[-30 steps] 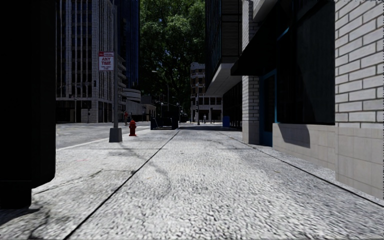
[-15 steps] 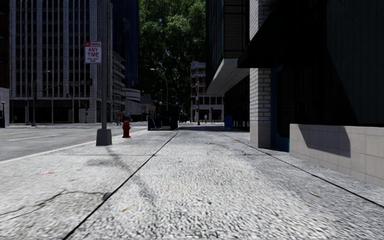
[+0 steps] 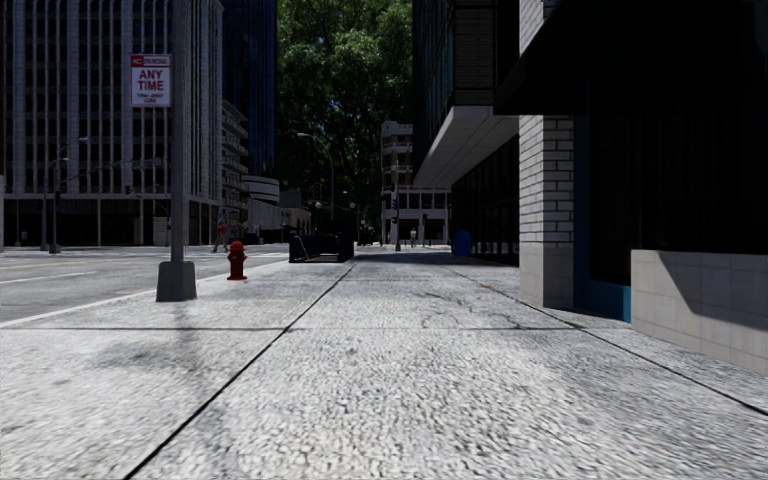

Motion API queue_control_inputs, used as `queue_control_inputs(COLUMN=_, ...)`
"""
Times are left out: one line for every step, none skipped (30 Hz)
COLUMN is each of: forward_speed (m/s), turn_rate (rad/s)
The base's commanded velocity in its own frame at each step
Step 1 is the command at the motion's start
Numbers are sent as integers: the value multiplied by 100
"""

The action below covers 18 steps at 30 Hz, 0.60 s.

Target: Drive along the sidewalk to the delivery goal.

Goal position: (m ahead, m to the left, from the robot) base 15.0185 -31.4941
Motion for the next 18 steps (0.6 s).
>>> queue_control_inputs(forward_speed=183, turn_rate=0)
queue_control_inputs(forward_speed=183, turn_rate=0)
queue_control_inputs(forward_speed=183, turn_rate=0)
queue_control_inputs(forward_speed=183, turn_rate=0)
queue_control_inputs(forward_speed=183, turn_rate=0)
queue_control_inputs(forward_speed=183, turn_rate=0)
queue_control_inputs(forward_speed=183, turn_rate=0)
queue_control_inputs(forward_speed=183, turn_rate=0)
queue_control_inputs(forward_speed=183, turn_rate=0)
queue_control_inputs(forward_speed=183, turn_rate=0)
queue_control_inputs(forward_speed=183, turn_rate=0)
queue_control_inputs(forward_speed=183, turn_rate=0)
queue_control_inputs(forward_speed=183, turn_rate=0)
queue_control_inputs(forward_speed=183, turn_rate=0)
queue_control_inputs(forward_speed=183, turn_rate=0)
queue_control_inputs(forward_speed=183, turn_rate=0)
queue_control_inputs(forward_speed=183, turn_rate=0)
queue_control_inputs(forward_speed=183, turn_rate=0)
